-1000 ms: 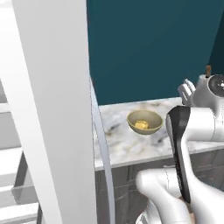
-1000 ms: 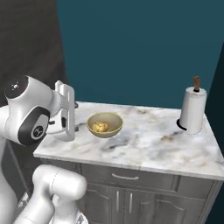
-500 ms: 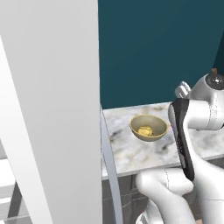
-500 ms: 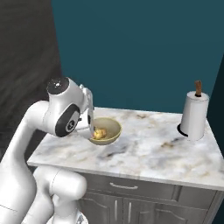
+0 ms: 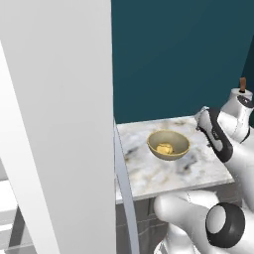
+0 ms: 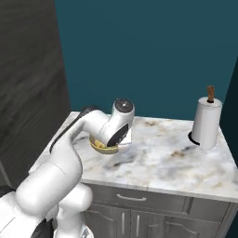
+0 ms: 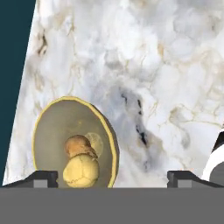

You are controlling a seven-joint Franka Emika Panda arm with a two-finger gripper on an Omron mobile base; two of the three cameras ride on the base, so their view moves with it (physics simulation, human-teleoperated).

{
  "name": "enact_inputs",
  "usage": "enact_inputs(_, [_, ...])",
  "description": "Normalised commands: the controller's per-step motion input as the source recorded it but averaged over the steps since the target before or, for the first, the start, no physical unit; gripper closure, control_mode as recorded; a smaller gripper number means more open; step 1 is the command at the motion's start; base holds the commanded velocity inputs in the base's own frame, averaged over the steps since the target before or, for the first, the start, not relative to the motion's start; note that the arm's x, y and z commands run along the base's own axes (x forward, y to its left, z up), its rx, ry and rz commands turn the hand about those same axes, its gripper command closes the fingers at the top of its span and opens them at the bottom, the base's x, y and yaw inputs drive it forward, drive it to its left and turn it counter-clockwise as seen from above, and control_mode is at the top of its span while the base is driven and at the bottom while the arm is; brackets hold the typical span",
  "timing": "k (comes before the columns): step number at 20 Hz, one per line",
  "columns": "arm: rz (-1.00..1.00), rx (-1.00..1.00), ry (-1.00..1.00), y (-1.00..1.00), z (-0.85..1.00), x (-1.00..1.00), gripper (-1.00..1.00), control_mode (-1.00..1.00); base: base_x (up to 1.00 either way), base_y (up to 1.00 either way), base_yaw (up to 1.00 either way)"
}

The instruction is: Place the bowl with the onion and potato on the second highest shelf of the fridge. Place the bowl with the chicken drumstick and steak on the top shelf of the fridge.

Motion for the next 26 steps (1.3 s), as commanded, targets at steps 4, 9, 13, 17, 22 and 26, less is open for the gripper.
enact_inputs(4, [0.03, 0.01, 0.06, 0.00, -0.67, 0.75, -1.00, -1.00, 0.00, 0.00, 0.00])
enact_inputs(9, [0.06, 0.01, 0.20, 0.11, -0.57, 0.09, -1.00, -1.00, 0.00, 0.00, 0.00])
enact_inputs(13, [0.05, 0.00, 0.13, 0.28, -0.44, 0.00, -1.00, -1.00, 0.00, 0.00, 0.00])
enact_inputs(17, [0.02, 0.00, 0.04, 0.04, -0.22, 0.18, -1.00, -1.00, 0.00, 0.00, 0.00])
enact_inputs(22, [0.02, 0.00, 0.02, 0.04, -0.43, 0.10, -1.00, -1.00, 0.00, 0.00, 0.00])
enact_inputs(26, [0.00, 0.00, 0.00, 0.16, -0.34, 0.26, -1.00, -1.00, 0.00, 0.00, 0.00])
